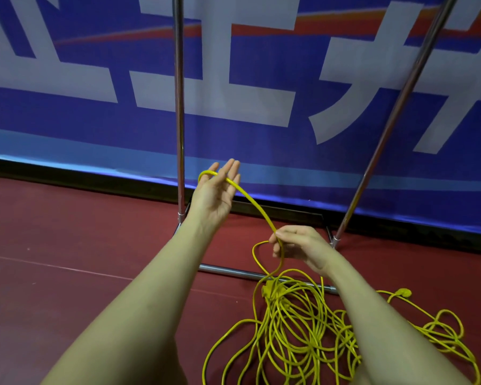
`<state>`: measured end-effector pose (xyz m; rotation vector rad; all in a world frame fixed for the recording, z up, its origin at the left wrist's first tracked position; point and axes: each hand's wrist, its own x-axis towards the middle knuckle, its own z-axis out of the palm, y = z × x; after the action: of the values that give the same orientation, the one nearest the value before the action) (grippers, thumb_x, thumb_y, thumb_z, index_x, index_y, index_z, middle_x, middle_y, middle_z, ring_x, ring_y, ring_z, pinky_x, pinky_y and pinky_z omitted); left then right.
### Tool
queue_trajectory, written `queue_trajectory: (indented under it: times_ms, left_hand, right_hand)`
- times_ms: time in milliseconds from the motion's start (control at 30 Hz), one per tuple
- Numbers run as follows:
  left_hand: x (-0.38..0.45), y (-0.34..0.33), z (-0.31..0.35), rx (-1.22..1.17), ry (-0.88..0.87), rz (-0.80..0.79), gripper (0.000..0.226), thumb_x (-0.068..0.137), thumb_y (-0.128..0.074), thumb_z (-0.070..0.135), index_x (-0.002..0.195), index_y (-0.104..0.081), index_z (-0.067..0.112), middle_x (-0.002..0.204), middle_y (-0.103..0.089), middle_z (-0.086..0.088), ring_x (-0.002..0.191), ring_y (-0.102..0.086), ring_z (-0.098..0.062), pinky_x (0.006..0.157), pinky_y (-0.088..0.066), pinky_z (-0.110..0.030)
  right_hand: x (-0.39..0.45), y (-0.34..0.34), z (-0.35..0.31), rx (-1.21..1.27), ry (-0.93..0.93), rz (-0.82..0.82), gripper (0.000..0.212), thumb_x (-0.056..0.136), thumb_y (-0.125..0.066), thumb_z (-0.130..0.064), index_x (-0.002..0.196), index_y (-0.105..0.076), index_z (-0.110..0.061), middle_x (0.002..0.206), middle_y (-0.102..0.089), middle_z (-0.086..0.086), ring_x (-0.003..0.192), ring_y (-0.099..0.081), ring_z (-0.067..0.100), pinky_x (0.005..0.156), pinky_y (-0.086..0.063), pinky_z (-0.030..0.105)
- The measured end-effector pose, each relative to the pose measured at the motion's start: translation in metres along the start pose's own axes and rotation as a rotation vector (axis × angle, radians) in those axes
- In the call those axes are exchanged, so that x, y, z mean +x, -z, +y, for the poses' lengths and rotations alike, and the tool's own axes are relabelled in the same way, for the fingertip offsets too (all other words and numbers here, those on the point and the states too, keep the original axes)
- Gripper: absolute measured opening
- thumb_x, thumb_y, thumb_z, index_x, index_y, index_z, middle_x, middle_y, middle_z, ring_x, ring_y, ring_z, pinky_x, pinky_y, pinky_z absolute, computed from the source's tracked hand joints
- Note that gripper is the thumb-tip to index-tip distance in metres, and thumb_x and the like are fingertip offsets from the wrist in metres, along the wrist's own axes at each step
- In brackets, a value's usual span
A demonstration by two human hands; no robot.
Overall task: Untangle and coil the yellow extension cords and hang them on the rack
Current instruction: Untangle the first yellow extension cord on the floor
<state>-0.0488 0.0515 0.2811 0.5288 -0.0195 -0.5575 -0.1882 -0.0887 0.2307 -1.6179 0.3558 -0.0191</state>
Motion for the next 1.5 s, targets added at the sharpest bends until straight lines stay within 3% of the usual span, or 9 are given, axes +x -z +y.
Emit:
queue_trajectory:
  times_ms: [100, 233, 500, 633, 733, 867, 1133, 1300, 1500]
  left_hand:
    - [-0.004, 0.009, -0.002, 0.06, 0.105, 0.027, 0.045, 0.099, -0.043, 0.005, 0.141, -0.028, 0.005, 0.112, -0.061, -0.014, 0.113, -0.058, -0.03, 0.081, -0.052, -0.04]
    - [-0.017, 0.008, -0.018, 0.154, 0.172, -0.038, 0.051, 0.089, -0.05, -0.011, 0.129, -0.028, 0.013, 0.107, -0.064, -0.019, 0.081, -0.07, -0.028, 0.08, -0.054, -0.041]
    - [0.001, 0.02, -0.003, 0.112, 0.025, 0.032, 0.043, 0.092, -0.039, -0.016, 0.127, -0.031, 0.007, 0.134, -0.051, -0.02, 0.104, -0.058, -0.034, 0.087, -0.046, -0.044]
    - [0.004, 0.021, 0.002, 0.092, 0.008, 0.076, 0.035, 0.094, -0.044, -0.01, 0.127, -0.037, -0.001, 0.126, -0.054, -0.019, 0.104, -0.06, -0.029, 0.087, -0.048, -0.039]
    - [-0.002, 0.018, -0.007, 0.208, 0.109, 0.011, 0.012, 0.093, -0.051, -0.001, 0.105, -0.051, 0.003, 0.108, -0.062, -0.012, 0.093, -0.064, -0.022, 0.089, -0.051, -0.039]
    - [-0.006, 0.011, -0.017, 0.204, 0.072, -0.03, 0.024, 0.089, -0.049, -0.013, 0.101, -0.044, 0.007, 0.097, -0.062, -0.014, 0.073, -0.071, -0.018, 0.076, -0.057, -0.036]
    - [0.003, 0.014, 0.005, 0.049, -0.081, 0.045, 0.031, 0.089, -0.049, -0.015, 0.114, -0.042, 0.002, 0.102, -0.062, -0.016, 0.084, -0.067, -0.023, 0.072, -0.059, -0.035]
    - [0.003, 0.014, 0.003, 0.04, -0.08, 0.107, 0.022, 0.09, -0.055, -0.007, 0.104, -0.045, 0.006, 0.108, -0.063, -0.01, 0.086, -0.068, -0.022, 0.071, -0.058, -0.029]
    - [-0.007, 0.01, -0.008, 0.206, -0.023, 0.008, 0.028, 0.09, -0.053, -0.008, 0.101, -0.038, 0.012, 0.104, -0.063, -0.011, 0.075, -0.071, -0.02, 0.064, -0.059, -0.033]
  right_hand:
    - [0.003, -0.003, 0.002, 0.032, 0.07, 0.119, 0.023, 0.095, -0.05, -0.012, 0.078, -0.064, -0.006, 0.057, -0.057, 0.0, 0.048, -0.051, 0.012, 0.054, -0.042, 0.021]
    - [0.009, -0.022, -0.011, 0.048, 0.169, 0.083, 0.024, 0.095, -0.05, -0.014, 0.077, -0.063, -0.006, 0.052, -0.054, -0.001, 0.041, -0.045, 0.01, 0.046, -0.036, 0.017]
    - [0.012, -0.024, -0.006, 0.054, -0.014, -0.085, 0.027, 0.096, -0.047, -0.02, 0.082, -0.064, -0.004, 0.062, -0.061, 0.007, 0.056, -0.059, 0.019, 0.061, -0.05, 0.026]
    - [0.013, -0.018, 0.002, 0.017, 0.026, 0.035, 0.022, 0.095, -0.048, -0.012, 0.082, -0.065, -0.007, 0.065, -0.061, 0.003, 0.059, -0.056, 0.016, 0.063, -0.047, 0.024]
    - [0.016, -0.023, -0.007, 0.152, 0.109, 0.11, 0.023, 0.096, -0.048, -0.013, 0.08, -0.063, -0.006, 0.057, -0.054, 0.001, 0.043, -0.044, 0.01, 0.049, -0.037, 0.022]
    - [0.019, -0.032, -0.024, 0.141, 0.156, 0.053, 0.025, 0.097, -0.046, -0.017, 0.082, -0.063, -0.006, 0.052, -0.055, 0.0, 0.037, -0.045, 0.011, 0.043, -0.037, 0.02]
    - [0.018, -0.022, 0.009, -0.145, 0.014, 0.073, 0.027, 0.096, -0.049, -0.026, 0.078, -0.063, -0.013, 0.07, -0.065, 0.004, 0.067, -0.06, 0.012, 0.072, -0.045, 0.026]
    - [0.017, -0.026, 0.01, -0.055, 0.113, 0.115, 0.023, 0.098, -0.046, -0.012, 0.081, -0.062, -0.009, 0.058, -0.047, 0.001, 0.046, -0.043, 0.012, 0.051, -0.041, 0.026]
    - [0.012, -0.041, -0.029, 0.068, 0.224, 0.078, 0.028, 0.1, -0.042, -0.024, 0.089, -0.063, -0.009, 0.044, -0.043, -0.002, 0.029, -0.026, 0.006, 0.037, -0.026, 0.016]
